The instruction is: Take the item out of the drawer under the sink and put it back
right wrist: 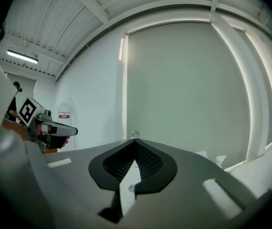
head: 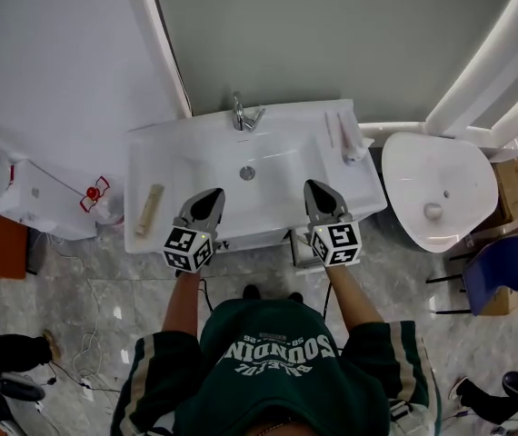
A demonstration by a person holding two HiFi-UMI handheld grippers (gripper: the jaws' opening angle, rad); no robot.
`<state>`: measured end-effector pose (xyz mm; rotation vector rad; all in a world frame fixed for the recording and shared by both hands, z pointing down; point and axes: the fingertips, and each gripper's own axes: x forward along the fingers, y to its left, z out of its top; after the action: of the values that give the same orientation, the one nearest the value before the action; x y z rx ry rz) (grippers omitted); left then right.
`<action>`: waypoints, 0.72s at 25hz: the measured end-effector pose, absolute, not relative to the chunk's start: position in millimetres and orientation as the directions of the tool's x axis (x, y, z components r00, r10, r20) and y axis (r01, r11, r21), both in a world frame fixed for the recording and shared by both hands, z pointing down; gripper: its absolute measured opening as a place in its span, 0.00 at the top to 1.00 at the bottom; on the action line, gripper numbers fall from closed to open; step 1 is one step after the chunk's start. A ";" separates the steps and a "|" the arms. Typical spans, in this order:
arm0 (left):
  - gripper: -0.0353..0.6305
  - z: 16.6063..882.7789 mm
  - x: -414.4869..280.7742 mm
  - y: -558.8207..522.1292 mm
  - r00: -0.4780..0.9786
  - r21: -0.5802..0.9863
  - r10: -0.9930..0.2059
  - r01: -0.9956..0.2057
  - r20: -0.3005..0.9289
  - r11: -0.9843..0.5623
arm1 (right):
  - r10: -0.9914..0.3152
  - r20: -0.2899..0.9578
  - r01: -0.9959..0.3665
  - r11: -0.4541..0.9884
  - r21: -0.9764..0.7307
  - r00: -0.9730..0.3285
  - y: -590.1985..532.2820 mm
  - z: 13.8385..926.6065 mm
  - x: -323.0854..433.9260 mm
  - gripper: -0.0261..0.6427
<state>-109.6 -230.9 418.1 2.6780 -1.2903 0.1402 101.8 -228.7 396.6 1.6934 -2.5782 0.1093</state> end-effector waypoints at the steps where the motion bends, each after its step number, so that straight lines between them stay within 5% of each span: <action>1: 0.87 419.6 -110.5 -229.3 0.621 0.110 -0.768 -0.784 0.158 -0.611 | -0.914 0.084 -0.918 0.396 -0.032 -0.397 -227.4 397.4 101.7 0.96; 18: 0.87 430.1 -116.3 -223.3 0.615 0.131 -0.772 -0.789 0.162 -0.601 | -0.906 0.082 -0.910 0.412 -0.039 -0.414 -222.9 402.1 90.5 0.96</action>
<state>-116.3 -223.3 430.1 2.6491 -1.2945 0.1304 90.5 -222.9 402.1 1.6730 -2.5991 0.1196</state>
